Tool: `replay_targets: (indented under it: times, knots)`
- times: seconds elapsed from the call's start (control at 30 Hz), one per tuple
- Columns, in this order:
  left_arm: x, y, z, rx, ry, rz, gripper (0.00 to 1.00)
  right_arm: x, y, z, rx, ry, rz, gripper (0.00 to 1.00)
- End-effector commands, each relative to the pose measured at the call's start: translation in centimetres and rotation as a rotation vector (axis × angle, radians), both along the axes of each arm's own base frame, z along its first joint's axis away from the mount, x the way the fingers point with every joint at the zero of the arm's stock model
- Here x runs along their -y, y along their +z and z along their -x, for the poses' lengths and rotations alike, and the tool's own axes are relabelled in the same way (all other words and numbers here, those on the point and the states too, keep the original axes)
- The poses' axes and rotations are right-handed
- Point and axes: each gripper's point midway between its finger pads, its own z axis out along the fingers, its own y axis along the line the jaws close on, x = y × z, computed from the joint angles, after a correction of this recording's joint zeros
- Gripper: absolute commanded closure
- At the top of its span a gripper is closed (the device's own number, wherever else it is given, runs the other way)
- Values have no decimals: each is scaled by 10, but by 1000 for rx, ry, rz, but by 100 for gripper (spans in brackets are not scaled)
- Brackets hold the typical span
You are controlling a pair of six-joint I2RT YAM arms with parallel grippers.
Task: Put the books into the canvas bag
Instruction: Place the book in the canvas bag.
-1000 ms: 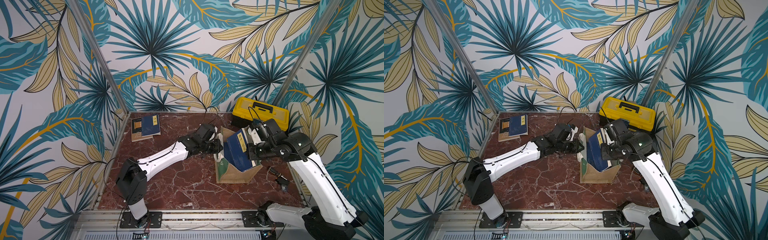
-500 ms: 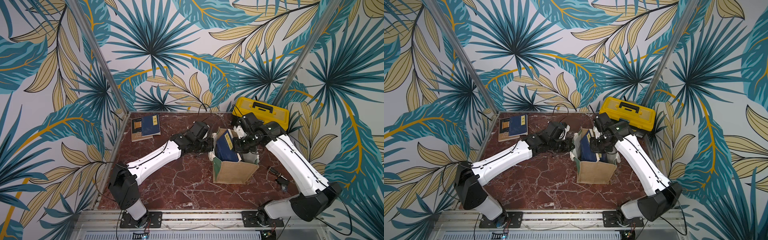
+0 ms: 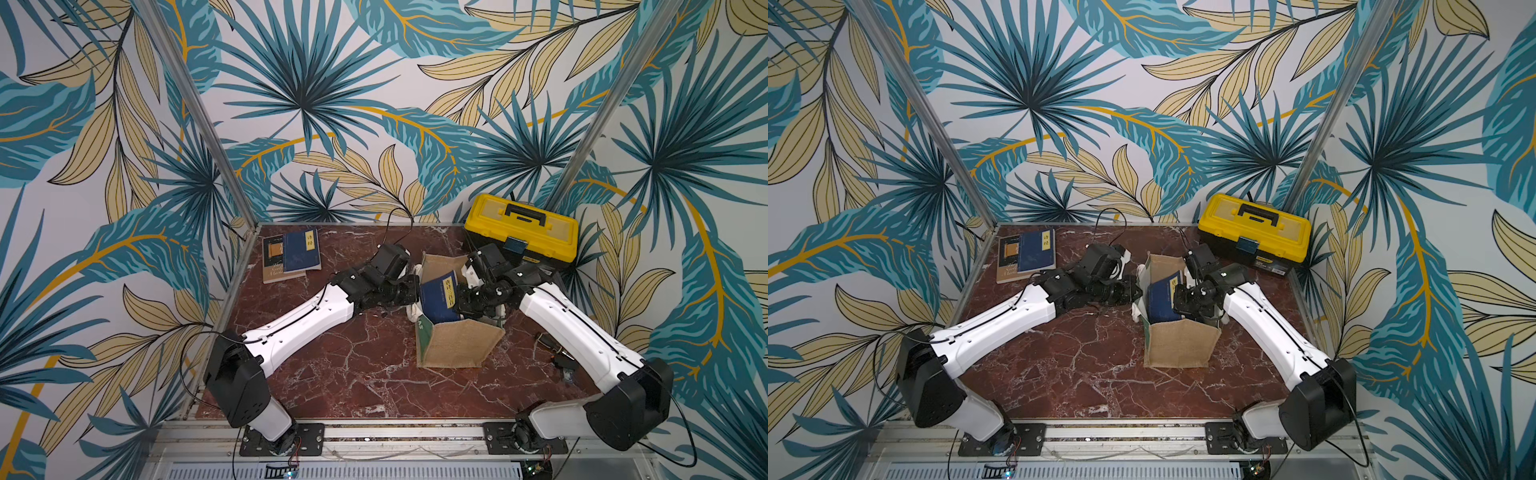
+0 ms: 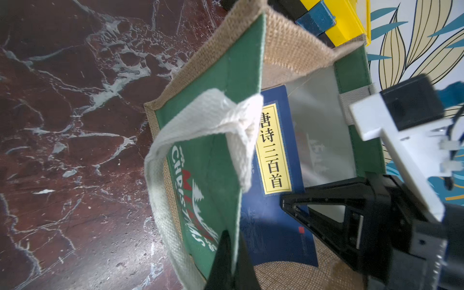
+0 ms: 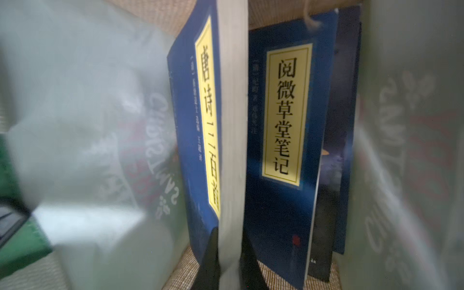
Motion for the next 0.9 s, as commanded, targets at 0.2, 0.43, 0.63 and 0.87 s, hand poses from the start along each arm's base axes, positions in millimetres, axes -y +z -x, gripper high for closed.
replay_targets:
  times: [0.2, 0.43, 0.63, 0.87]
  knots:
    - [-1, 26, 0, 81, -24, 59, 83, 21, 16, -14, 100, -69, 64, 82]
    - [-17, 51, -1, 173, -22, 7, 61, 35, 54, -12, 150, -35, 142, 57]
    - [-50, 67, -7, 273, 61, -54, 52, 40, 92, -9, 233, -35, 139, 55]
    - [-106, 48, -33, 265, 163, -207, 41, 3, 124, -19, 313, 63, 62, 53]
